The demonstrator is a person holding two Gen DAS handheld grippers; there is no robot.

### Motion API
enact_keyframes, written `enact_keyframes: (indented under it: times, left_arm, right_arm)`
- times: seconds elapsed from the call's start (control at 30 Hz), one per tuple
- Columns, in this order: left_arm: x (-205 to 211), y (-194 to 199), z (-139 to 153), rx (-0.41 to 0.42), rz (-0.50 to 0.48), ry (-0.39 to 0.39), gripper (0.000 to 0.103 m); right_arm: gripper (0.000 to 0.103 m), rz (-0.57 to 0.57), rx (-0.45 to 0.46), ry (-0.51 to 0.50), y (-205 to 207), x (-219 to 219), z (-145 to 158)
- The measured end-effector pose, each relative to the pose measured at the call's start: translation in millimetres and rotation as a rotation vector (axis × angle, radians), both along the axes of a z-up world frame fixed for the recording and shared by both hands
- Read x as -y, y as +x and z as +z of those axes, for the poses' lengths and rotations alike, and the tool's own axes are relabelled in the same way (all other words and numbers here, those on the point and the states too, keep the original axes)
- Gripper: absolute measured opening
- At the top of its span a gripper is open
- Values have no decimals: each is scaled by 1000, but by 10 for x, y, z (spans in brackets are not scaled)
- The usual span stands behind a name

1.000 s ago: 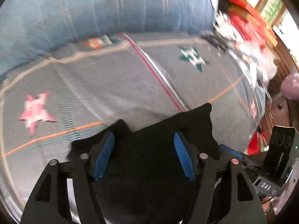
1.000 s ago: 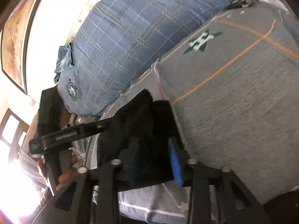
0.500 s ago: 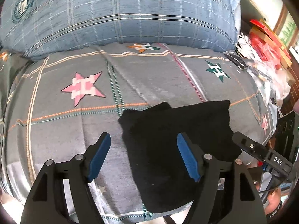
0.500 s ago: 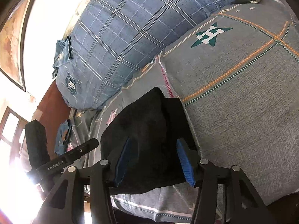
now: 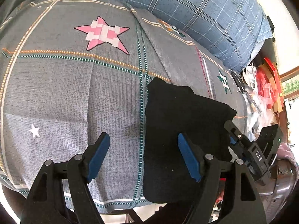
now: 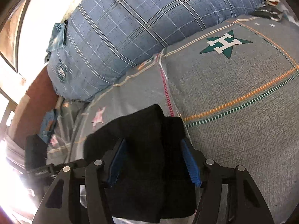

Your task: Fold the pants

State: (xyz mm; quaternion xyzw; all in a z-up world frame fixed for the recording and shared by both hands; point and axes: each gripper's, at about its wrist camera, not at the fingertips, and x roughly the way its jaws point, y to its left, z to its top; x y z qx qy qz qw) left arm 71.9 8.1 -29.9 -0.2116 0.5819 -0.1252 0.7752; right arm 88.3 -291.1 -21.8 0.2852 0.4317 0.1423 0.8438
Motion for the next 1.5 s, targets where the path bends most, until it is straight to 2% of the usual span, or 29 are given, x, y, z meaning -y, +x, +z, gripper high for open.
enact_keyframes:
  times: [0.13,0.27,0.3,0.43,0.5,0.53,0.57,0.6,0.63,0.7,0.73,0.77,0.83,0.9,1.0,1.1,1.2,1.3,1.33,1.37,1.43,1.5]
  left_arm:
    - [74,-6,-47,-28,-26,-32,76]
    - [108,-36,-95,-44,-25,7,85]
    - [126,-65,-106,-46,-33,34,85]
    - [172,-102,-99,-30,-47,46,86]
    - [247,-73,-122,-39,-102,-39,84]
    - [304,-68,-195,-81,-134,-147,83]
    - [349,-67,-250,-113,-151,-218,81]
    - [402,-73,-272,-115,-154,-225,81]
    - [428,-85,-247,-92,-160,-208,78]
    - [457,-109,-177,-44,-175,-166,66]
    - [438,-113,-157,-36,-174,-165,55]
    - [393,-119,-117,-22,-176,-187,42]
    - [297,-146,18,13,-181,-225,35]
    - [221,-203,198,64,-187,-214,35]
    - [-1,-254,457,143,-175,-220,35]
    - [-322,-301,567,189,-131,-219,39]
    - [-588,-352,404,180,-77,-153,42]
    - [-718,-324,-48,54,-40,-35,44]
    - [-742,-311,-168,23,-38,-31,51]
    - [-802,-342,-233,11,-31,-54,52]
    - [-851,-382,-157,41,-31,-68,52]
    - [-867,-386,44,113,-53,-43,52]
  right_arm:
    - [63,-3,-41,82,-78,184,-36]
    - [66,36,-75,71,-189,176,-101]
    - [66,46,-86,55,-206,155,-132]
    - [68,68,-69,38,-204,67,-186]
    - [68,61,-57,19,-180,22,-166]
    - [68,55,-56,12,-171,6,-163]
    - [68,48,-56,7,-171,-5,-159]
    - [68,42,-56,-2,-172,-17,-151]
    - [67,38,-58,-17,-174,-39,-140]
    - [66,29,-63,-49,-180,-71,-110]
    - [64,27,-67,-62,-182,-80,-94]
    - [59,32,-66,-72,-188,-95,-74]
    - [50,54,-60,-119,-230,-179,26]
    - [49,86,-46,-135,-297,-303,185]
    - [50,140,46,-155,-401,-555,536]
    - [51,185,95,-121,-396,-745,658]
    - [51,251,51,-113,-326,-1043,427]
    - [52,297,-60,-162,-282,-1282,32]
    - [53,305,-89,-173,-284,-1337,-81]
    - [55,298,-83,-161,-297,-1332,-100]
    - [55,296,-87,-139,-324,-1304,-33]
    - [55,277,-52,-126,-340,-1235,104]
